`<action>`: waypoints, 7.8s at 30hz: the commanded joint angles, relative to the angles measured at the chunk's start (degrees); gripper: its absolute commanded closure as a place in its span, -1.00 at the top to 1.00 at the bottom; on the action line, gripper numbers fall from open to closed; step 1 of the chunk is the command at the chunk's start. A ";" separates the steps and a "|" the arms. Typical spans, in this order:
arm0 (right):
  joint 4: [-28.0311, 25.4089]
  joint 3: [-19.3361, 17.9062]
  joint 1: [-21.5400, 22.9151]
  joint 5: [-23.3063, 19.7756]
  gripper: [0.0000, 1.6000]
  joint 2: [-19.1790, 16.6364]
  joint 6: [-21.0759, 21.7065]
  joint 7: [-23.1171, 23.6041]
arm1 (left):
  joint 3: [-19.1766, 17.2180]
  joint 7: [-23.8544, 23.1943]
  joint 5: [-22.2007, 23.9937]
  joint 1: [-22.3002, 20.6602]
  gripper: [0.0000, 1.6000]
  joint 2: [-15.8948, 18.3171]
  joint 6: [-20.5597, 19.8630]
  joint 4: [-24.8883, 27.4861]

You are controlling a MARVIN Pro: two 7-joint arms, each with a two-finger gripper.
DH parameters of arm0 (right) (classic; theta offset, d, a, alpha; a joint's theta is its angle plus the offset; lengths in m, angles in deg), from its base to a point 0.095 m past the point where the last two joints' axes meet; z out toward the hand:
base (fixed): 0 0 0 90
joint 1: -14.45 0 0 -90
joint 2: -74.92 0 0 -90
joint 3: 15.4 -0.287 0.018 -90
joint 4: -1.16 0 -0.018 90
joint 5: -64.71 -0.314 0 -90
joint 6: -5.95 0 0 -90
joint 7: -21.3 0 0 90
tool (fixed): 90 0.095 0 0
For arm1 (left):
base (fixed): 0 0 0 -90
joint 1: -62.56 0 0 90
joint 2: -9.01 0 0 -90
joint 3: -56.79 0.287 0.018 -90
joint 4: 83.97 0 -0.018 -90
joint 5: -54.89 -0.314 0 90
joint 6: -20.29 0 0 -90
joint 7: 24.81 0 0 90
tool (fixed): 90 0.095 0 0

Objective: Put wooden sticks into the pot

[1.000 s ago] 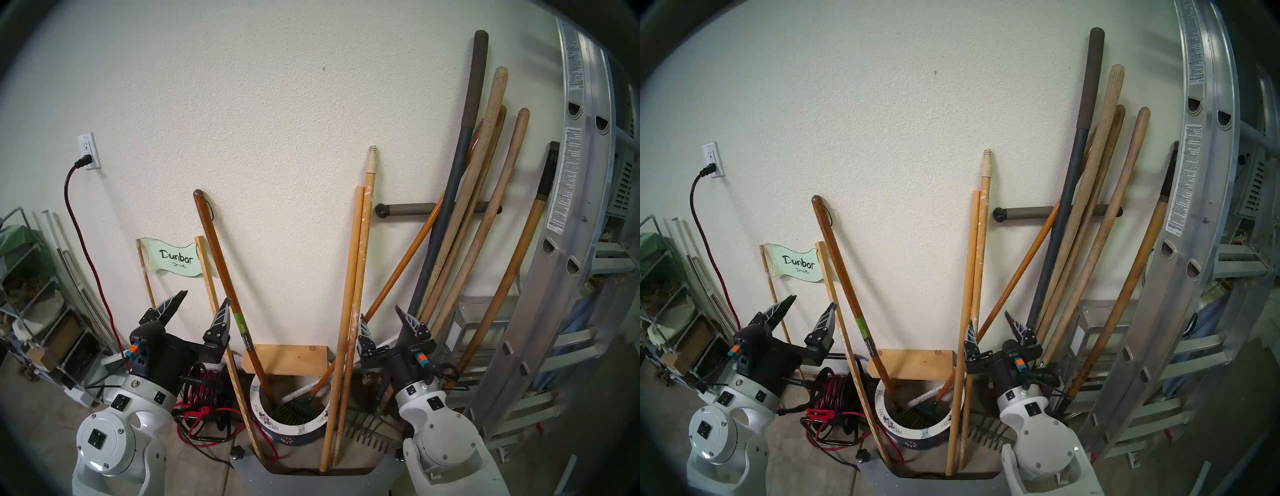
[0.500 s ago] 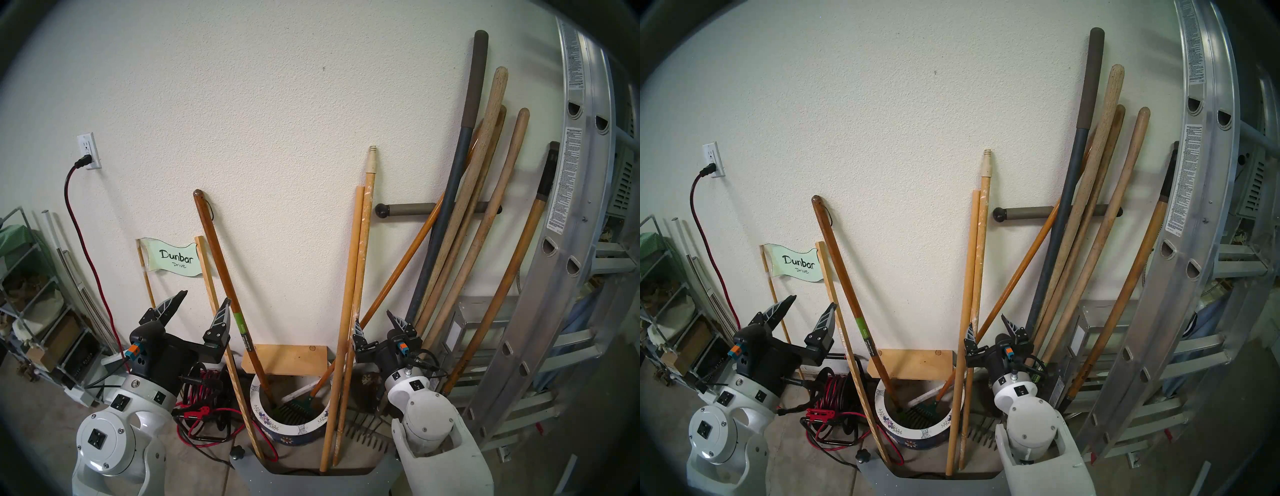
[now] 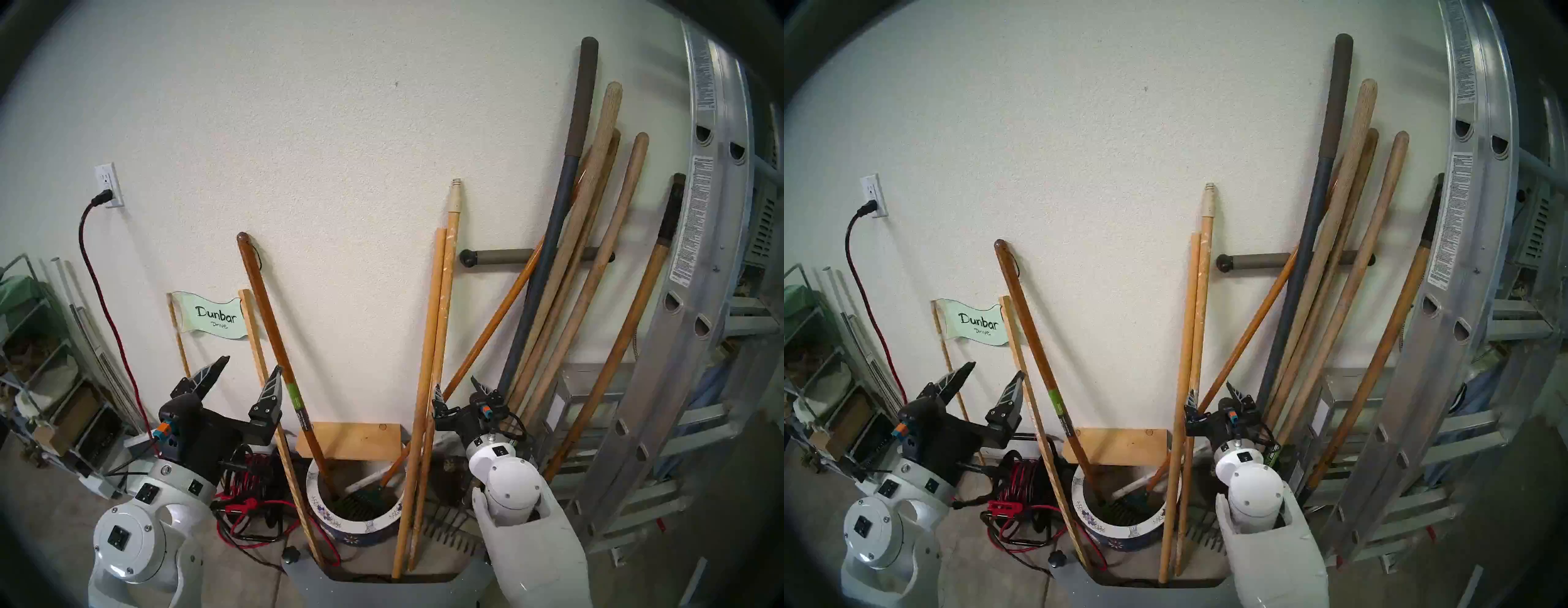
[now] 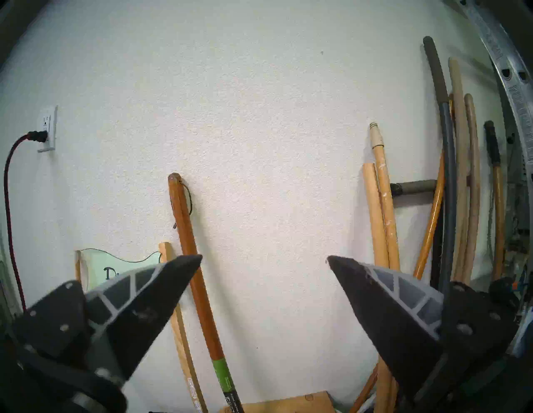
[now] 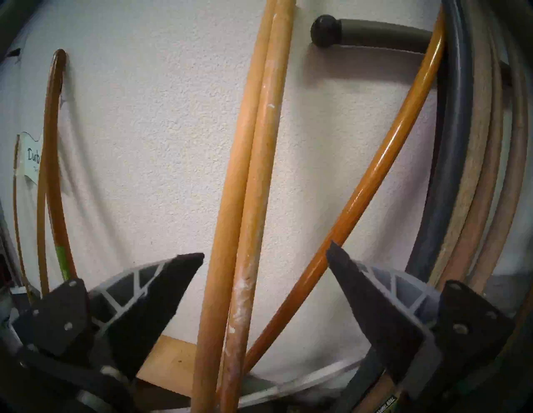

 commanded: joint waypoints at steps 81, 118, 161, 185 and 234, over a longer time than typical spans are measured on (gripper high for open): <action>19.55 -1.10 13.25 -11.15 -1.00 2.27 -12.77 1.72 | 0.09 0.33 0.05 0.11 1.00 0.19 0.04 0.01; 2.40 -0.03 11.25 -23.11 -1.00 1.41 -18.56 19.32 | 0.06 0.30 0.31 0.07 1.00 0.42 0.01 -0.03; -15.68 2.28 17.87 -30.92 -1.00 2.92 -17.81 28.79 | 0.03 0.30 0.69 0.06 1.00 0.71 0.00 -0.08; -29.58 3.58 10.51 -37.80 -1.00 1.38 -3.17 28.54 | 0.04 0.38 0.77 0.11 1.00 0.83 0.02 -0.08; -33.34 9.56 14.52 -32.43 -1.00 1.17 18.82 11.82 | 0.39 1.19 0.16 0.27 1.00 0.86 0.13 0.05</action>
